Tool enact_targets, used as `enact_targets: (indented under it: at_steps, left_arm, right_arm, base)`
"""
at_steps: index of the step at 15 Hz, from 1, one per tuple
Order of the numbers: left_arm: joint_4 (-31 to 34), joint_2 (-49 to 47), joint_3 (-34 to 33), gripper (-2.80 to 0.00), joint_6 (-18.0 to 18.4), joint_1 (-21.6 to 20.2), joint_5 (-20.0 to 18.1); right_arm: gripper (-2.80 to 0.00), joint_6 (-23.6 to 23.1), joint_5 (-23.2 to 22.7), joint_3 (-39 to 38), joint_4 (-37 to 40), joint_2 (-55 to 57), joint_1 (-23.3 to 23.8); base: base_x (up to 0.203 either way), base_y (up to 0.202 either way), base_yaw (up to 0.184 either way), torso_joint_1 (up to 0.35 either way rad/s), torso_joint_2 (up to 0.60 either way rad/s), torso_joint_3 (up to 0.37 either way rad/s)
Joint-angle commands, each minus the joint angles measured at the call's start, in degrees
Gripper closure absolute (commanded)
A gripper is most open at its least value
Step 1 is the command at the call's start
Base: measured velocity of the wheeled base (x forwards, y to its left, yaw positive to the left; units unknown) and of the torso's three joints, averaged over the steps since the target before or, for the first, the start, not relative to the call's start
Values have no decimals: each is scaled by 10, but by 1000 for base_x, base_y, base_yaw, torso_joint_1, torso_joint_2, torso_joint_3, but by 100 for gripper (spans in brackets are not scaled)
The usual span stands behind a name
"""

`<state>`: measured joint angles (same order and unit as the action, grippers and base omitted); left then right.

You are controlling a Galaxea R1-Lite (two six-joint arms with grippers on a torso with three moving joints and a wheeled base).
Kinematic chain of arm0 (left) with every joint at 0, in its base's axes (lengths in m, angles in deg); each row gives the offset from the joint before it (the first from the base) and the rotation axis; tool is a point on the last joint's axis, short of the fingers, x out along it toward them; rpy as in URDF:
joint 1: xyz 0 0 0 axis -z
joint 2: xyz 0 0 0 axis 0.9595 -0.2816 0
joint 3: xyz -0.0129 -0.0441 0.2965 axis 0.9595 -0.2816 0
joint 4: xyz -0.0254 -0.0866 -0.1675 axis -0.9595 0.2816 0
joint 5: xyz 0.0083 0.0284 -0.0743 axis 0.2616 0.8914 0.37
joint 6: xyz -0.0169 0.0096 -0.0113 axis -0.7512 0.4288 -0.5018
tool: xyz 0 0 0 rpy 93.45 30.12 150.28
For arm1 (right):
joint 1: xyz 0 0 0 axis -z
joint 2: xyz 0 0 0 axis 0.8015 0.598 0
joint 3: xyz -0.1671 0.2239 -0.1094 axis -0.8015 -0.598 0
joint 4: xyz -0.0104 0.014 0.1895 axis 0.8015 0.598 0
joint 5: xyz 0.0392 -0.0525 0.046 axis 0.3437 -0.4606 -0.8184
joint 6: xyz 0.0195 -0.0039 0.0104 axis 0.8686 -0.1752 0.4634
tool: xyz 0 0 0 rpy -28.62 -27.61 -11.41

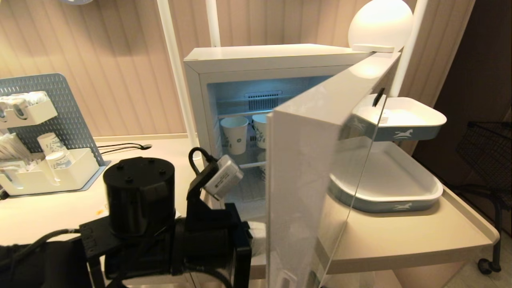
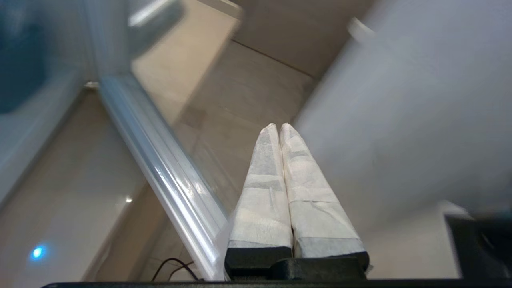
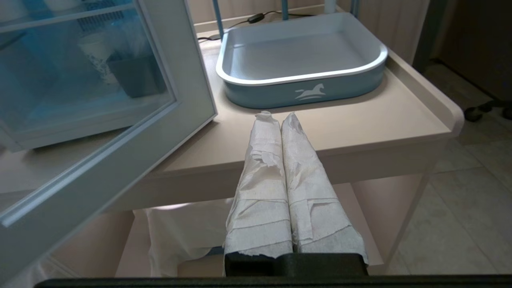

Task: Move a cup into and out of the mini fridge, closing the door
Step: Open the freezer door

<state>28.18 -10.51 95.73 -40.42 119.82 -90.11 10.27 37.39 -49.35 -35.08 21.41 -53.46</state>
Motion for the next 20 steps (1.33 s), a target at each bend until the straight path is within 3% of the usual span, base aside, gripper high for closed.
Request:
enact_targets:
  at_steps: [1,3,5,10,13,14,15,17,18,20]
  left_arm:
    - [-3,39,-35,0,45,20,-47]
    - [-2,47,-76,0,156,21,-91]
    - [1,41,-106,0,250,21,-104]
    - [-1,28,-96,0,253,-3,-100]
    - [-2,14,-63,0,231,-88,-93]
    - [-1,15,-41,0,196,-130,-76]
    - [0,21,-16,0,136,-165,-34]
    - [38,46,45,0,56,-215,150]
    - [115,76,81,0,39,-237,230]
    - [299,176,145,0,1,-264,317]
  right_arm:
    - [0,0,0,0,0,0,0]
    - [0,0,0,0,0,0,0]
    - [0,0,0,0,0,0,0]
    - [0,0,0,0,-1,0,0]
    - [0,0,0,0,-1,0,0]
    - [0,0,0,0,0,0,0]
    - [0,0,0,0,-1,0,0]
    - [0,0,0,0,-1,0,0]
    - [0,0,0,0,0,0,0]
    - [0,0,0,0,0,0,0]
  base:
    - [0,0,0,0,0,0]
    - [0,0,0,0,0,0]
    - [0,0,0,0,0,0]
    - [0,0,0,0,0,0]
    - [0,0,0,0,0,0]
    - [0,0,0,0,0,0]
    - [0,0,0,0,0,0]
    - [0,0,0,0,0,0]
    - [0,0,0,0,0,0]
    - [0,0,0,0,0,0]
